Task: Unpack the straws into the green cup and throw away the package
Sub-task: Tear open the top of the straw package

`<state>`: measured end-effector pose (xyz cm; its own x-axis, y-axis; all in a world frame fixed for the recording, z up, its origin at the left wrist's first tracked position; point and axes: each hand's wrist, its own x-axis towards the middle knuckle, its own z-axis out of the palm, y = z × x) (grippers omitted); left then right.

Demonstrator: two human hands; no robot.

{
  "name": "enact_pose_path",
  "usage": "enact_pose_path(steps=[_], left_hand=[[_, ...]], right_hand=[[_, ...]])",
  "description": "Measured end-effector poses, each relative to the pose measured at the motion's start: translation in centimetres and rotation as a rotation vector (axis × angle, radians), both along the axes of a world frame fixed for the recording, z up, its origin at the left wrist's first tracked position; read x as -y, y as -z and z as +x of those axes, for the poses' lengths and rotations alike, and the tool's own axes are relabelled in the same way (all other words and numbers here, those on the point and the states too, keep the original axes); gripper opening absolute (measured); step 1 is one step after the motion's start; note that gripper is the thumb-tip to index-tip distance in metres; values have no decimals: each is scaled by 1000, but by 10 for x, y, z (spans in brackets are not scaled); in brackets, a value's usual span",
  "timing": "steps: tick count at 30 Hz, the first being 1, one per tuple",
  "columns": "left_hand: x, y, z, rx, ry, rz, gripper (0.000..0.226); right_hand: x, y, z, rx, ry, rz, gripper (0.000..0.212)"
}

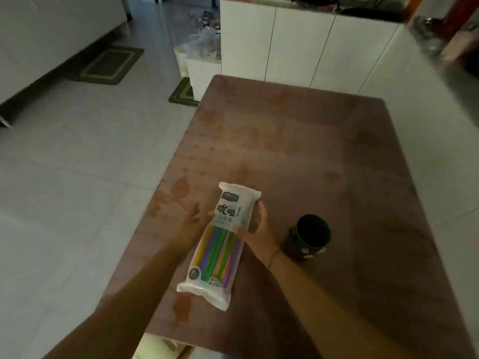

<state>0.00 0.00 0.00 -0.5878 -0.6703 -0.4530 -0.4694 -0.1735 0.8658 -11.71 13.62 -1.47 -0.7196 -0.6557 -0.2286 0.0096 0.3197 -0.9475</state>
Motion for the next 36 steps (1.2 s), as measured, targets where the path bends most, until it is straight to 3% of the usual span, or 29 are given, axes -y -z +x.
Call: enact_pose_path(steps=[3, 5, 10, 12, 15, 19, 25, 31, 33, 36], left_hand=[[-5, 6, -9, -31, 16, 87, 26], [-7, 12, -12, -14, 28, 106, 14], [-4, 6, -21, -35, -12, 200, 42], [-3, -4, -25, -73, -13, 161, 39], [2, -24, -28, -144, 7, 70, 22], [9, -71, -39, -173, -26, -12, 30], [3, -139, -46, -415, -72, -115, 29], [-28, -147, -42, -331, -186, -265, 25], [-43, -143, -39, -256, -163, -368, 32], [-60, -145, -32, -344, -16, -420, 33]], right_hand=[[5, 9, 1, 95, 27, 17, 91], [8, 14, 2, 189, 46, 25, 89], [12, 18, -5, 370, 148, -39, 78], [14, 11, -8, 377, 138, -106, 64], [21, -10, -16, 320, 122, -204, 44], [28, -52, -31, 240, 78, -294, 33], [24, -105, -40, 23, -46, -296, 27], [14, -146, -36, -154, 221, -274, 9], [13, -161, -30, -64, 138, -302, 19], [10, -178, -25, 70, 65, -245, 31]])
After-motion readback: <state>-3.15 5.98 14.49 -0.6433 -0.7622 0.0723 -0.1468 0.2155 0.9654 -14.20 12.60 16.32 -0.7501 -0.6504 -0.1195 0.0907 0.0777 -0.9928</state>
